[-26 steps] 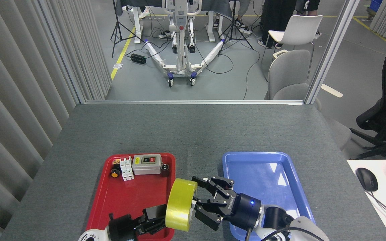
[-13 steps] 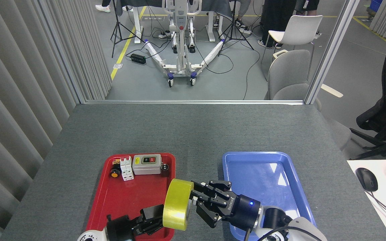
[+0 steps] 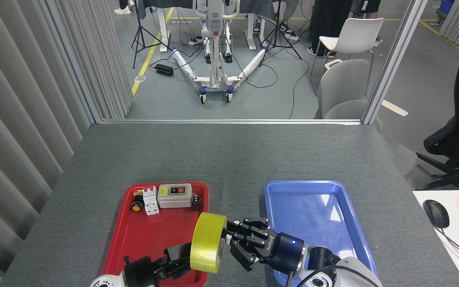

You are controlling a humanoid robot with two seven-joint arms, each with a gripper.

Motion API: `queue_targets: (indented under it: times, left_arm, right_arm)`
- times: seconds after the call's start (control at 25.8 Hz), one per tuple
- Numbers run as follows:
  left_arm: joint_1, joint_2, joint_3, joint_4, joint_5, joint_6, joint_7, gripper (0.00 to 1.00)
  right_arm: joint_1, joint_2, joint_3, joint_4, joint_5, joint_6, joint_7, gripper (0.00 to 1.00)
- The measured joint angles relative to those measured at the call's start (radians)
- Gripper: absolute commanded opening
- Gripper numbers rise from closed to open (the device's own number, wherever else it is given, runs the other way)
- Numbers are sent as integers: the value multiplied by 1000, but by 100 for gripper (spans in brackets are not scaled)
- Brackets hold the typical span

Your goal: Place and move tape with both arms

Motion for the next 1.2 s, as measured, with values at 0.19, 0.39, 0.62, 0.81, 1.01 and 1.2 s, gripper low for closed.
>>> queue_targets:
  times: [0.19,0.39,0.62,0.81,1.01,1.2]
  left_arm:
    - [0,2,8,2,1,-8,-8,0]
    - [0,1,19,8,-3,-28,-15,48]
    - [-26,2,84,117,5,-279,-4,100]
    - [-41,2,118,190,34,-464,-4,100]
    - [-51,2,144,209,34,-517,-1,100]
    - [-92,16,230,247,12,-554,3,100]
  right_arm:
    - [-24,2,0,30,0,-45,2,25]
    - [-29,2,2,35,-1,-56,-1,25]
    - [-31,1,9,36,-1,-22,5,24]
    - [-31,2,10,36,-1,-15,-6,24]
    - [-29,2,10,36,-1,-15,-6,24]
    - [-19,-6,8,28,-2,-25,-6,21]
